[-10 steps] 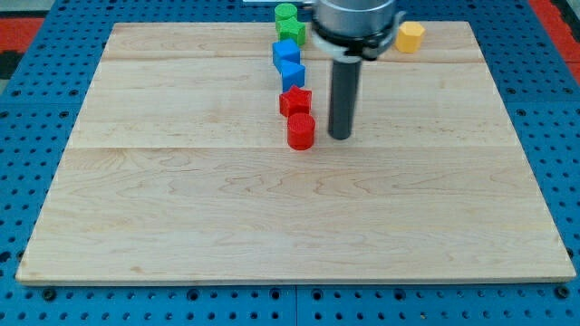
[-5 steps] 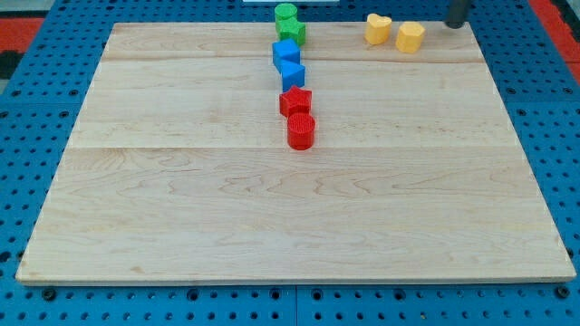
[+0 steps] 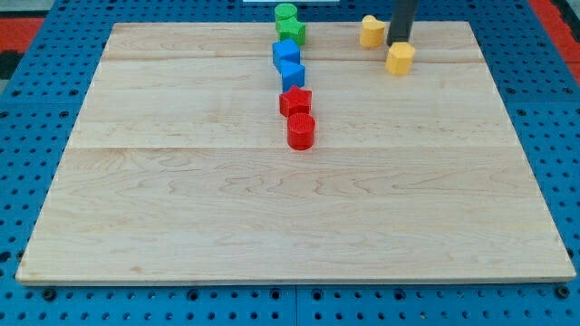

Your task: Move the yellow hexagon to the bottom of the red circle

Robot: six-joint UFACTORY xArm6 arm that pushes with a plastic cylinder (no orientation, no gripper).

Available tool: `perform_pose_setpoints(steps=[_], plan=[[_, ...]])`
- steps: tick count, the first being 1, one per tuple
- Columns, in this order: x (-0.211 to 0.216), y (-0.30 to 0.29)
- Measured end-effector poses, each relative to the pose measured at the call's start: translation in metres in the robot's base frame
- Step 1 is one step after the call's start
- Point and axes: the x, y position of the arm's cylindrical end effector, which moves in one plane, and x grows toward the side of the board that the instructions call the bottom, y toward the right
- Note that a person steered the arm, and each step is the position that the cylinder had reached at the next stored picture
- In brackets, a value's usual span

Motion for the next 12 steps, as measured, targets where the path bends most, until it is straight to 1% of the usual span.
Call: perform_pose_setpoints(steps=[1,4,5,6,7,8,9,10,11,12], plan=[[0.041,0.017],[0.17,0.009],[0.152,0.004],[0.113,0.004],[0.092,-0.001],[0.117,-0.006],[0.159,-0.005],[0.129,-0.001],[0.119,-0.023],[0.129,-0.046]])
